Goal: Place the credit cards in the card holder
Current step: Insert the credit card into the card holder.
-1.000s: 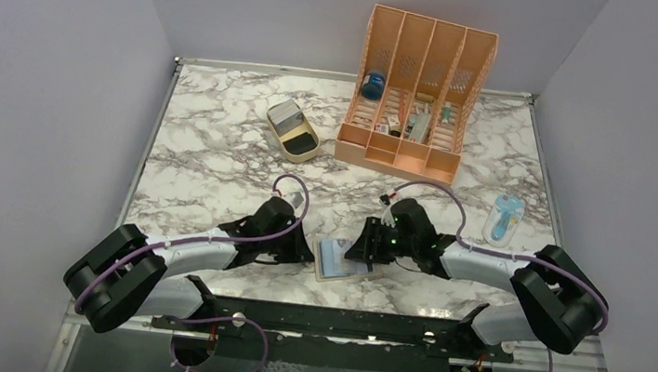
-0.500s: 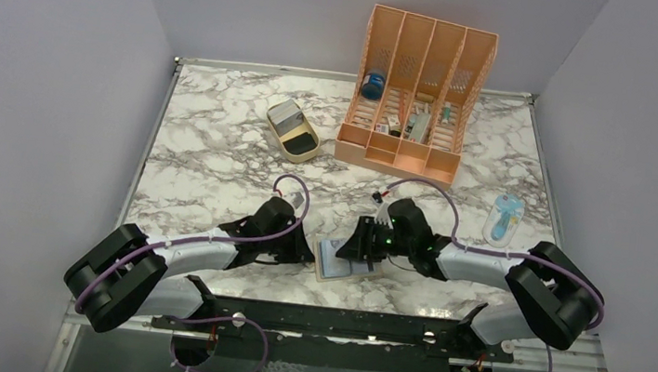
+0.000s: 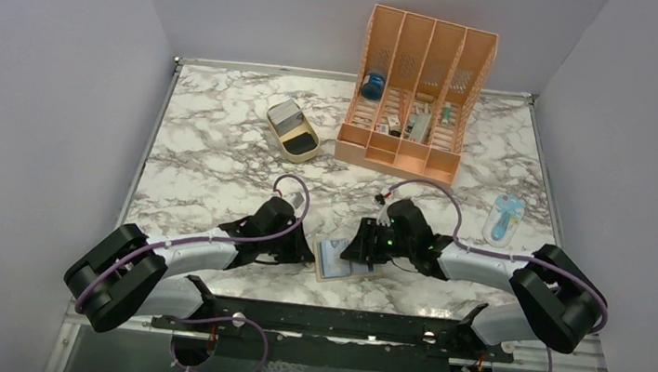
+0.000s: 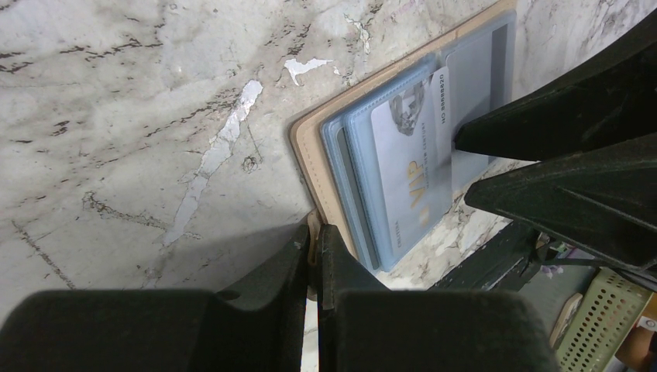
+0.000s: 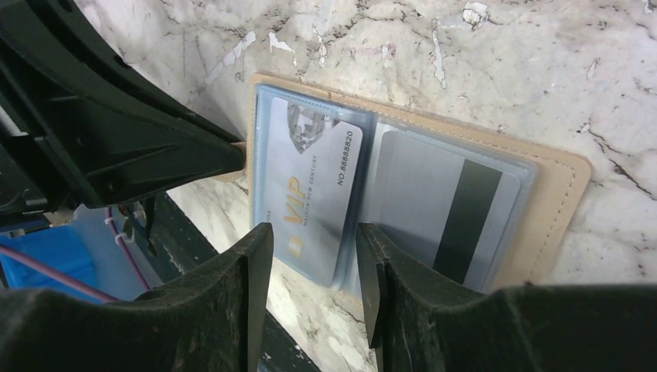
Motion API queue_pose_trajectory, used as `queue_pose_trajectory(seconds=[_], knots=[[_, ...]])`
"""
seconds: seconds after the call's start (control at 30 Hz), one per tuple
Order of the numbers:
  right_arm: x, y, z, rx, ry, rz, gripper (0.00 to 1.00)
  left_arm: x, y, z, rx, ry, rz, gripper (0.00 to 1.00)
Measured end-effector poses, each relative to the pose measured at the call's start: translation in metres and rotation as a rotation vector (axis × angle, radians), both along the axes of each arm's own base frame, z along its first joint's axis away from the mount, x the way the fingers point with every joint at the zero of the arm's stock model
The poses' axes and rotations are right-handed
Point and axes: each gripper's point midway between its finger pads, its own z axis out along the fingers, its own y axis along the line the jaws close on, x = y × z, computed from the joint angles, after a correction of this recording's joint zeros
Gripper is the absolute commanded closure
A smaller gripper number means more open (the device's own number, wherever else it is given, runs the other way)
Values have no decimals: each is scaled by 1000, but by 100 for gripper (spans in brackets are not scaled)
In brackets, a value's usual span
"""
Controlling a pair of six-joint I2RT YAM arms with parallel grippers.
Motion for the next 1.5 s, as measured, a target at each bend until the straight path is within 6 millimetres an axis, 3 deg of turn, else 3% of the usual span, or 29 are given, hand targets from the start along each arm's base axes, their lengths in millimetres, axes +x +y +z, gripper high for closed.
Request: queue_pose_trajectory(seconds=[0.17, 0.4, 0.53, 0.73, 1.03, 1.23, 1.5], knots=[[3, 4, -4, -7, 11, 3, 63, -1, -1, 0, -1, -1, -4, 91], [-1, 9, -3, -2, 2, 30, 81, -1, -1, 1, -1, -2, -6, 92], [-2, 9, -7, -12, 0, 40, 82, -1, -1, 1, -2, -3, -6, 94], [-4, 8, -7, -43, 14, 45, 57, -2, -2, 1, -3, -3, -10, 93], [12, -8, 38, -79, -102, -43, 39, -2, -1, 0, 2, -8, -9, 93], [17, -35, 25, -187, -87, -130, 21, -1, 1, 0, 14, -14, -7, 93], [12, -61, 4, -268, -49, -213, 14, -2, 2, 0, 21, -17, -9, 93]])
